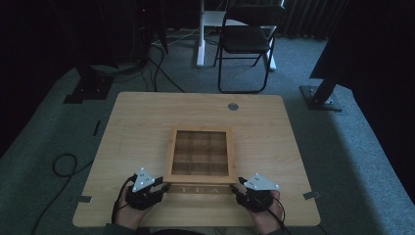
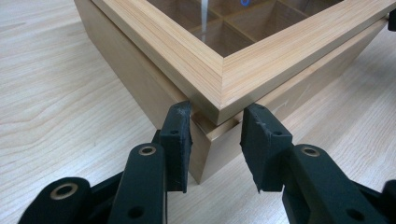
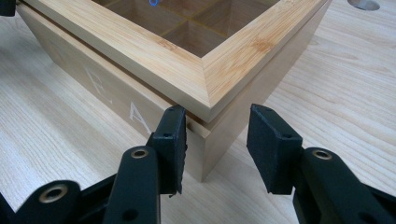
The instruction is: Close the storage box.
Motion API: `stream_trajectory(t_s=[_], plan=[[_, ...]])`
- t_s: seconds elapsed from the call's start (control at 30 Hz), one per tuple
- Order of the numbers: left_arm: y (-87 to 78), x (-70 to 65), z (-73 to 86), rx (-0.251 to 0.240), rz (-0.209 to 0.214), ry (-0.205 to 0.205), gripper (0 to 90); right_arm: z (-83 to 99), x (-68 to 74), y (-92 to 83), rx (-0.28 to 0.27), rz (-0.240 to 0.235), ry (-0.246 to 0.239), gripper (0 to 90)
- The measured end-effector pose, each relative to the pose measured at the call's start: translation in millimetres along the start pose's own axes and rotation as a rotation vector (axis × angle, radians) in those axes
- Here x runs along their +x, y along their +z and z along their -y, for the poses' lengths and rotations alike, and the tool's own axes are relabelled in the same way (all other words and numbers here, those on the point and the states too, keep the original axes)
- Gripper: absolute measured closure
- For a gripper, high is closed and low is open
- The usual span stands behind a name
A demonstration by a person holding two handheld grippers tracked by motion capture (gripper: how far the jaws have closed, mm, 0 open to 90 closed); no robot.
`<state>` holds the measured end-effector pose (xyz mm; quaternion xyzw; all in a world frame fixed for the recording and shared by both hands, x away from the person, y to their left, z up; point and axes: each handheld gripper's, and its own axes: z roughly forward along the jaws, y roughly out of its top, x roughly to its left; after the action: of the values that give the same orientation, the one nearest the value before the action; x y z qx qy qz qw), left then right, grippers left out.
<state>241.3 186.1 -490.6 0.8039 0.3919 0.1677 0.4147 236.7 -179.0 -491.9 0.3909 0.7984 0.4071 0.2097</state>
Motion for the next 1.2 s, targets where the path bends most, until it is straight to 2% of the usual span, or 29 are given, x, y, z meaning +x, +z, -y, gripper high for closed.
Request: stream_trajectory(t_s=[0.33, 0.47, 0.63, 0.77, 0.87, 0.97, 1.1, 1.2], plan=[[0.5, -1.7, 3.6, 0.023, -0.006, 0.006, 62.5, 4.0, 0.6, 0.4, 0.01, -0.017, 0.003, 54.5], [-5.7, 0.2, 2.5, -0.008, 0.001, -0.011, 61.8, 2.6, -0.1, -4.3, -0.015, -0.016, 0.008, 53.3], [-14.8, 4.9, -0.2, -0.046, -0.018, -0.031, 61.4, 0.8, -7.2, -8.1, -0.039, -0.007, 0.016, 49.9], [-20.7, 10.3, -1.4, -0.067, -0.034, -0.044, 60.8, -4.0, -14.8, -15.1, -0.074, 0.025, 0.021, 48.8], [-24.6, 15.4, -2.3, -0.074, -0.051, -0.049, 60.4, -7.7, -25.6, -20.4, -0.095, 0.059, 0.038, 47.2], [-27.4, 19.7, -3.5, -0.083, -0.062, -0.06, 60.2, -9.6, -42.1, -18.4, -0.084, 0.083, 0.068, 46.7], [-29.5, 23.2, -4.7, -0.09, -0.07, -0.067, 60.2, -9.3, -69.6, -3.8, -0.046, 0.125, 0.114, 46.2], [-28.6, 24.0, -4.8, -0.089, -0.068, -0.069, 60.1, -7.7, -86.1, 14.0, 0.004, 0.152, 0.134, 46.1]])
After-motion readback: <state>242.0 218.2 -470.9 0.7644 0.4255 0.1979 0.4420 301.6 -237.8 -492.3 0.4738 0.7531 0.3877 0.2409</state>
